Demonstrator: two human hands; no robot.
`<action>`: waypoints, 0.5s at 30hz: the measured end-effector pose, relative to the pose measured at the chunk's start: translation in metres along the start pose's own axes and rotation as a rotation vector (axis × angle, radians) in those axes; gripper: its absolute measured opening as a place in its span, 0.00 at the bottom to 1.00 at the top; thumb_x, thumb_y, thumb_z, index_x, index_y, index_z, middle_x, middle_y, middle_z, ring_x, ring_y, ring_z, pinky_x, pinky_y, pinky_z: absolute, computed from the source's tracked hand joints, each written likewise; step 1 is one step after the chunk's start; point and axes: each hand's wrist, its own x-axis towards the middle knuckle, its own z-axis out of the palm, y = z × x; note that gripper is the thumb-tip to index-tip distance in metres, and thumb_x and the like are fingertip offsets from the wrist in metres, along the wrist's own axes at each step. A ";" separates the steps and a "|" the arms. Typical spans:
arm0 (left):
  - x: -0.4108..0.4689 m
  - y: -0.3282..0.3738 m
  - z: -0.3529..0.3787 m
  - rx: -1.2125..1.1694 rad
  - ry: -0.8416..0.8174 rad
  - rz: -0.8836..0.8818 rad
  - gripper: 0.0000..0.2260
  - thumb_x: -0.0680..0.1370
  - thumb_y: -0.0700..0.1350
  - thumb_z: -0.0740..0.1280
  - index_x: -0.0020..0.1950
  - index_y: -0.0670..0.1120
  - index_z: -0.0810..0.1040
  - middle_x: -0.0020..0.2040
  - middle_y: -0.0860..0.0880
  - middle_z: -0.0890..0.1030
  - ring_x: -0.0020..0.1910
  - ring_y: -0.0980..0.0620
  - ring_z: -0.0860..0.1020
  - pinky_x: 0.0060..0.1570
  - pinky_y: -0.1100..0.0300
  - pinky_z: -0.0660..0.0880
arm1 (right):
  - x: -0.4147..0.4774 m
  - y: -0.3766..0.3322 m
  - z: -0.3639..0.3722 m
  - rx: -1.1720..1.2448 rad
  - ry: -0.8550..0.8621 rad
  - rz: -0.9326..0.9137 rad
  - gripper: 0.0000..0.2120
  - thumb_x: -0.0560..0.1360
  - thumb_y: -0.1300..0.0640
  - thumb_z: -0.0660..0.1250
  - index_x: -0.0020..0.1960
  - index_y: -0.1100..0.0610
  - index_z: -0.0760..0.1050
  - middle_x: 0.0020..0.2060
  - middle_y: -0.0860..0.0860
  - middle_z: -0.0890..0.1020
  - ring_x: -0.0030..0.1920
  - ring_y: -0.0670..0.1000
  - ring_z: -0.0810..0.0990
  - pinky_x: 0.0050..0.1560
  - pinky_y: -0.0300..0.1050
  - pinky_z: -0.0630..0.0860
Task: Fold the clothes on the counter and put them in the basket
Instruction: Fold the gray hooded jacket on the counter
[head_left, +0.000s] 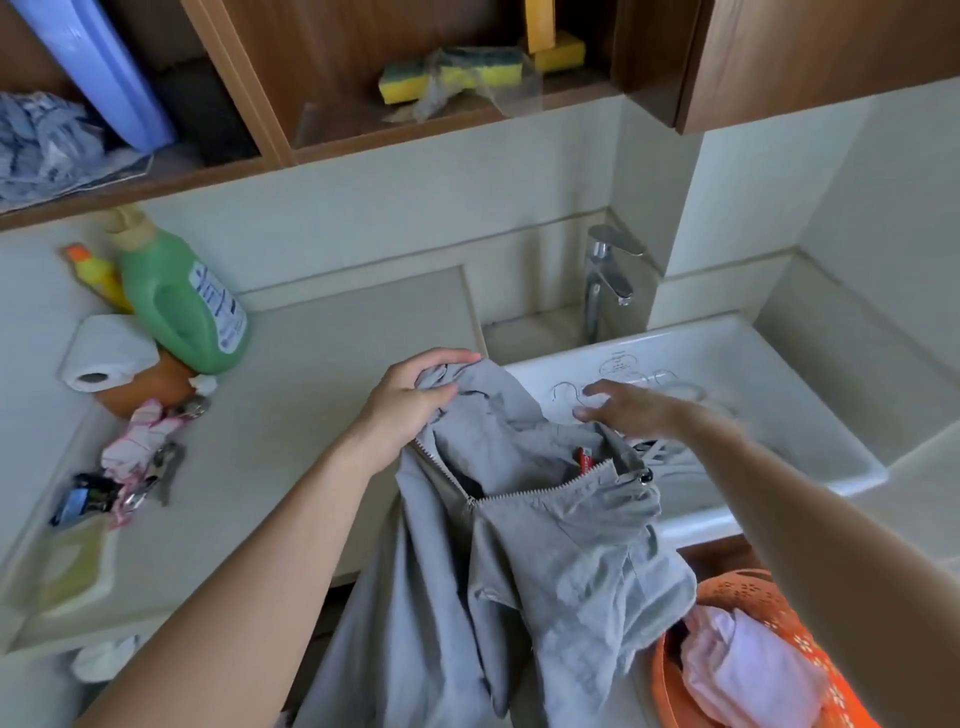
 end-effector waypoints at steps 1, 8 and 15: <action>-0.006 0.000 -0.002 -0.023 0.008 0.021 0.23 0.77 0.30 0.64 0.54 0.58 0.84 0.59 0.55 0.83 0.56 0.55 0.77 0.57 0.59 0.68 | -0.013 -0.008 0.011 0.000 -0.085 -0.038 0.40 0.67 0.24 0.64 0.71 0.45 0.68 0.67 0.47 0.74 0.66 0.51 0.72 0.68 0.49 0.66; -0.092 0.004 -0.037 -0.065 0.020 0.153 0.23 0.78 0.29 0.63 0.61 0.55 0.81 0.63 0.55 0.81 0.60 0.60 0.77 0.58 0.69 0.72 | -0.097 -0.042 0.060 -0.070 -0.215 -0.112 0.46 0.59 0.29 0.76 0.70 0.49 0.66 0.65 0.47 0.78 0.64 0.52 0.76 0.69 0.53 0.70; -0.212 -0.013 -0.086 -0.087 0.033 0.235 0.26 0.77 0.26 0.61 0.65 0.53 0.79 0.70 0.57 0.75 0.71 0.63 0.69 0.68 0.71 0.64 | -0.196 -0.116 0.125 -0.328 0.127 -0.095 0.10 0.74 0.54 0.69 0.51 0.59 0.76 0.43 0.53 0.80 0.43 0.53 0.77 0.33 0.40 0.69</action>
